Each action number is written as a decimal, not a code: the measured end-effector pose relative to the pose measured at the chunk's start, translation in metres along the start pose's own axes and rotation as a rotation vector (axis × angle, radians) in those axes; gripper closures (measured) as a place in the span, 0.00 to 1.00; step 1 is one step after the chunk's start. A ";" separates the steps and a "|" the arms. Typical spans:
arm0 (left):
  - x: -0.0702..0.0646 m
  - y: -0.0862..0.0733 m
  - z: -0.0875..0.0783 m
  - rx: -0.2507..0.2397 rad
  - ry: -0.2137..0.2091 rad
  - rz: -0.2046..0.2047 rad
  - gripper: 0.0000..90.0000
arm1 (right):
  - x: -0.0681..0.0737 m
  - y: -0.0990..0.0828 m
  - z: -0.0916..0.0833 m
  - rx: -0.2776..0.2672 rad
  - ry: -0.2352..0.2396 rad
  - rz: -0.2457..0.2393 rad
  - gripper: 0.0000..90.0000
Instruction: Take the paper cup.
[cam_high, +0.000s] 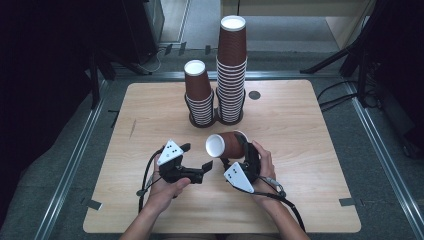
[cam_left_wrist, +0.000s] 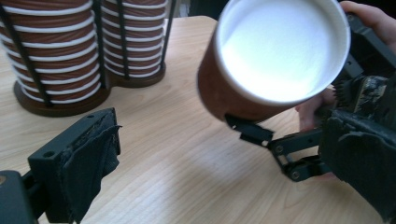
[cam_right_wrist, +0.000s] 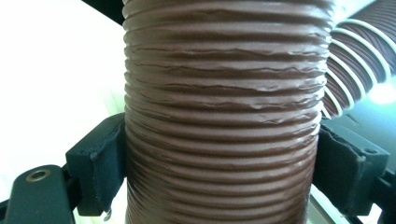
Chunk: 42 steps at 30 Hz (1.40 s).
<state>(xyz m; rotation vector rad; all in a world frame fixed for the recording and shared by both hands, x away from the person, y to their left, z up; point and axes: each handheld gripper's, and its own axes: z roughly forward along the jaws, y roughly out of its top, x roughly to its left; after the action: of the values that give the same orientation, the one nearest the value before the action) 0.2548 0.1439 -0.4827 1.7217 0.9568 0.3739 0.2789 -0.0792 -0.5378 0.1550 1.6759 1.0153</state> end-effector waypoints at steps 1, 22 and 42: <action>0.000 0.000 0.000 0.004 -0.003 0.003 0.00 | 0.001 0.001 0.000 -0.005 0.004 -0.015 0.15; -0.008 0.001 0.004 0.026 -0.024 0.003 0.17 | 0.023 0.010 -0.001 -0.038 0.081 -0.204 0.15; 0.004 0.003 0.001 0.012 -0.050 -0.009 0.25 | 0.018 0.013 -0.008 -0.076 0.075 -0.144 0.01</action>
<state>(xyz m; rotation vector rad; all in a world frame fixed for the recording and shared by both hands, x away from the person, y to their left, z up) 0.2588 0.1455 -0.4814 1.7287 0.9322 0.3182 0.2603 -0.0655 -0.5422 -0.0542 1.6877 0.9849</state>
